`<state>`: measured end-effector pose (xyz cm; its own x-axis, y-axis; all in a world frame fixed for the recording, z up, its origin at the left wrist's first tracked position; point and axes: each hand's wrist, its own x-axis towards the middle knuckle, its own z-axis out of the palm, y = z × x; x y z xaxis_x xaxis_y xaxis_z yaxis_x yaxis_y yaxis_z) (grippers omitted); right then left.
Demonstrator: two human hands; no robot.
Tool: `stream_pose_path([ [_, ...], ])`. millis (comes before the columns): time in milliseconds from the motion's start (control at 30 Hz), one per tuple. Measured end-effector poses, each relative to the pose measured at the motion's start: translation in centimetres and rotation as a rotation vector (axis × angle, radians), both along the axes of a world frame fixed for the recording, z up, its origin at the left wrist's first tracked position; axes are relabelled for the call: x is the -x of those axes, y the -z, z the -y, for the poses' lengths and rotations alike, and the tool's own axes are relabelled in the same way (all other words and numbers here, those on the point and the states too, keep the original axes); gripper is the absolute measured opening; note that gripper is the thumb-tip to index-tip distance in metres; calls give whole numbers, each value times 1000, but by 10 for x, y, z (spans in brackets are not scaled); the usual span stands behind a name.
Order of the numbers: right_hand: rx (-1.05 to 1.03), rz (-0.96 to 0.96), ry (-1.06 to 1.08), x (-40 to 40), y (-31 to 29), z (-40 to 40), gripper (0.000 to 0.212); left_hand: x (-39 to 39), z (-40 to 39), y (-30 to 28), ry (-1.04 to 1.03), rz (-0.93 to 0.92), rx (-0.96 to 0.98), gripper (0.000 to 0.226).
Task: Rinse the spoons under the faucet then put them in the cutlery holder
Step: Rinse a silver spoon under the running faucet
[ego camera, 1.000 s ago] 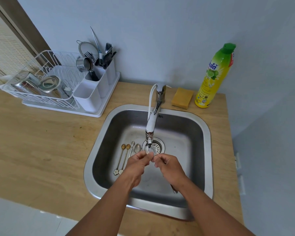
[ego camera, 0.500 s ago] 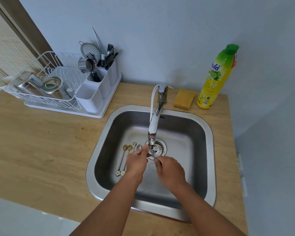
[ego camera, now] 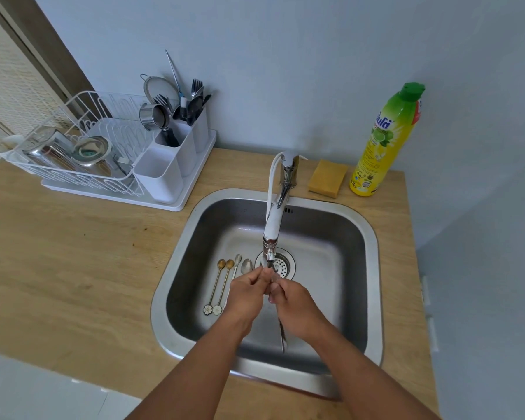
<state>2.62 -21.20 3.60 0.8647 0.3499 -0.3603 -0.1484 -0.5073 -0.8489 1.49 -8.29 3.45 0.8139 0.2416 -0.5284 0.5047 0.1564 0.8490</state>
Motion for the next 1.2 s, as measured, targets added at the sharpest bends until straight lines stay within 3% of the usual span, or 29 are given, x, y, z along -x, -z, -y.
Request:
stream_pose_path([
  [167,-255,-190,125,-8,4,4,36,-7,-2,-4,-22,-51,239,17],
  [300,-255,-182,74,-13,3,6,38,-10,-4,-4,-71,-168,335,30],
  [400,-111,-38,6,-14,3,6,36,-13,-3,-4,-95,-188,257,41],
  [567,68,9,35,-10,7,9,23,-13,-6,0,-30,-54,110,22],
  [700,-52,-17,141,-13,5,10,15,-6,-6,2,79,-27,-87,11],
  [933,-246,-122,267,-27,4,6,16,17,-1,11,111,-42,-86,16],
  [1200,-230,-262,395,-43,0,7,12,31,-4,18,212,-104,-233,16],
])
